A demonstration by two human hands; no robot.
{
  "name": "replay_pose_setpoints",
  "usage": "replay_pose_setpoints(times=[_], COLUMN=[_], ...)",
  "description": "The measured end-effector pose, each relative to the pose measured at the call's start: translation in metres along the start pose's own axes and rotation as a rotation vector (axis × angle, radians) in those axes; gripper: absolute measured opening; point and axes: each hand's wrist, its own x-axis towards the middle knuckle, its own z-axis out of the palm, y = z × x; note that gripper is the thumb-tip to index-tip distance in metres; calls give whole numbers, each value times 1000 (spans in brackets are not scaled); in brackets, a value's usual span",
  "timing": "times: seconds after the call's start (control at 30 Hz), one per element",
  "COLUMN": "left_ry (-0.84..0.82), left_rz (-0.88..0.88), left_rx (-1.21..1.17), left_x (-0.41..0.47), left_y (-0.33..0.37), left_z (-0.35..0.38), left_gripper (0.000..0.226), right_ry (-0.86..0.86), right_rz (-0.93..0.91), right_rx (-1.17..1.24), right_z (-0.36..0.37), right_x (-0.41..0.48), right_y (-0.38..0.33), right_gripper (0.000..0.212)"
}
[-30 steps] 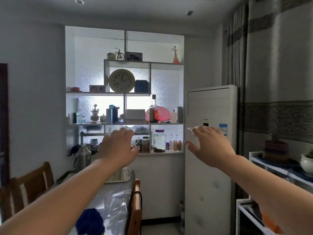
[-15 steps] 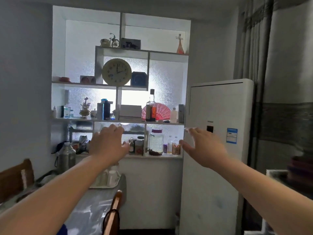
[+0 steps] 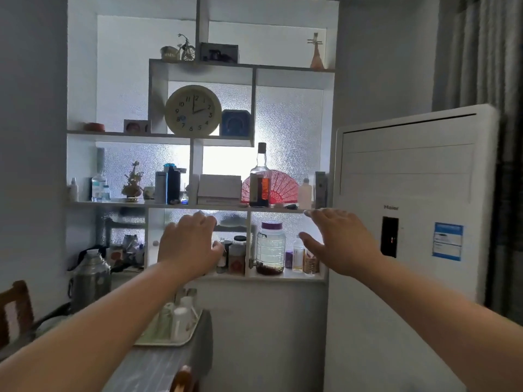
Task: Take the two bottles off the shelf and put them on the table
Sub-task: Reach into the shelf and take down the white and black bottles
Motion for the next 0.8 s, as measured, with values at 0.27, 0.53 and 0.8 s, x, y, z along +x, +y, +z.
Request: replay_pose_setpoints(times=[0.27,0.53,0.8], left_ry=[-18,28,63], left_rz=[-71,-130,-265], left_rx=[-26,75,163], left_x=[81,146,217], left_y=[-20,-48,-64], left_z=[81,148,218], left_gripper=[42,44,43], right_ry=[45,42,75], right_rz=[4,-46,-223], right_rx=[59,158,237], right_z=[87,183,277], right_x=[79,157,266], right_y=[34,66,94], right_gripper=[51,51,48])
